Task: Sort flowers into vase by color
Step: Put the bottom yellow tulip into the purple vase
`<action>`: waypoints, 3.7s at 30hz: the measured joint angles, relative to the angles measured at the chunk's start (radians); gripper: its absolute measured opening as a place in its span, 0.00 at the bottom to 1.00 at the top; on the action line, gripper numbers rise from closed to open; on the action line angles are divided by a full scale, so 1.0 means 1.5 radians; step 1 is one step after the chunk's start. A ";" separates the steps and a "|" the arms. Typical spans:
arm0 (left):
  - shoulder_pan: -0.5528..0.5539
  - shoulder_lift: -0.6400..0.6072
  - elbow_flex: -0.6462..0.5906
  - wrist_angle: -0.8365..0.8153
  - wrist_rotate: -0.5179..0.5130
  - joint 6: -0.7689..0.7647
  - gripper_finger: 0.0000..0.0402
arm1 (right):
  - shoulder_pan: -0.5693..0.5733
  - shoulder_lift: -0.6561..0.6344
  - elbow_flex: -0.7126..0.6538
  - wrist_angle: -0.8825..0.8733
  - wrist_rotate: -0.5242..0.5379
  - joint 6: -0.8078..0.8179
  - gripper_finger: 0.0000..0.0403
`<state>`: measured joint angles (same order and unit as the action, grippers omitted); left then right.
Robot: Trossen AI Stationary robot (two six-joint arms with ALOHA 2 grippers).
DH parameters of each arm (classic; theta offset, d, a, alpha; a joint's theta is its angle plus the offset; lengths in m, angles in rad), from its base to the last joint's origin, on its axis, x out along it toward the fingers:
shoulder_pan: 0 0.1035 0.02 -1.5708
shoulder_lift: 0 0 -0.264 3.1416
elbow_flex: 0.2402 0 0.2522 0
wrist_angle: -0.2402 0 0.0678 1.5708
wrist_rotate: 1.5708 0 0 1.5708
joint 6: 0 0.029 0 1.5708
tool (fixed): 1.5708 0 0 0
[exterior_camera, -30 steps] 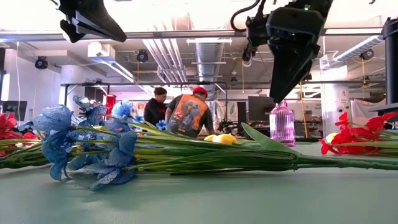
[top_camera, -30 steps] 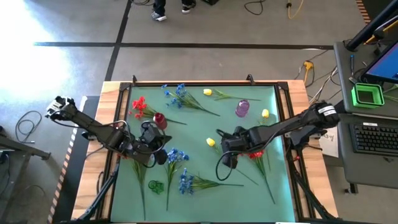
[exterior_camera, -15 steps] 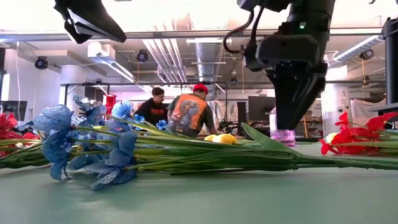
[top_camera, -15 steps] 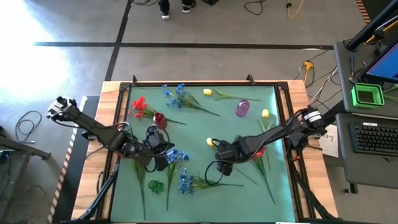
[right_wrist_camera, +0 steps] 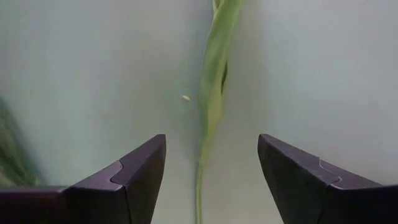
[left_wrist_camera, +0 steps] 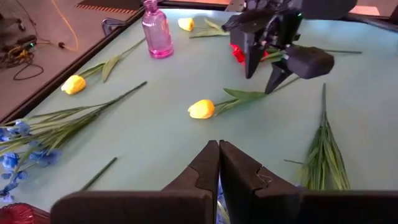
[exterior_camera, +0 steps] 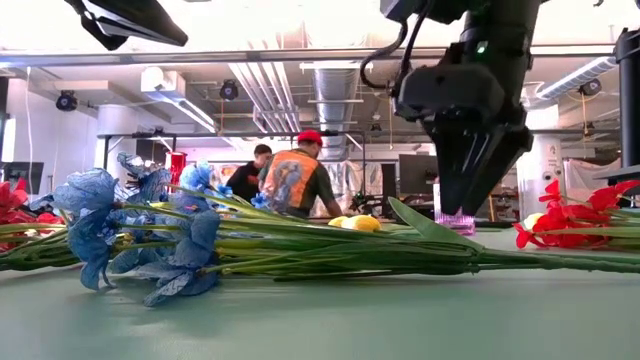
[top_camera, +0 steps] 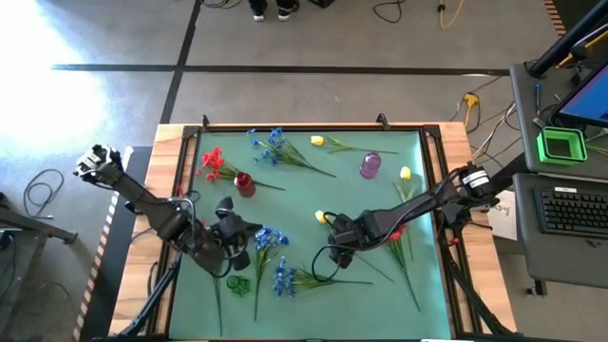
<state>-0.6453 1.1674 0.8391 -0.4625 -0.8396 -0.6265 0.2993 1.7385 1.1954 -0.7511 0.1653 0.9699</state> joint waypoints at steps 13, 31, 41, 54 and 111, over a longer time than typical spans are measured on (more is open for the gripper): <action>-0.007 0.016 0.000 0.002 -0.030 0.003 0.00 | -0.008 0.071 0.002 0.078 0.031 -0.033 0.54; -0.007 0.016 0.000 0.109 -0.030 0.071 0.00 | -0.011 0.080 0.005 0.124 0.036 -0.049 0.04; -0.007 0.016 0.000 0.120 -0.030 0.086 0.00 | -0.019 -0.058 0.024 0.169 0.170 -0.178 0.03; -0.007 0.016 0.000 0.195 -0.030 0.164 0.00 | -0.133 -0.315 -0.203 0.847 0.228 -0.619 0.03; -0.005 0.016 0.000 0.188 -0.098 0.188 0.00 | -0.318 -0.450 -0.608 1.392 0.519 -0.762 0.08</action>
<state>-0.6525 1.1919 0.8391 -0.1802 -0.9867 -0.3443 -0.1776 1.0637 0.2830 1.3365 0.9445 -0.1729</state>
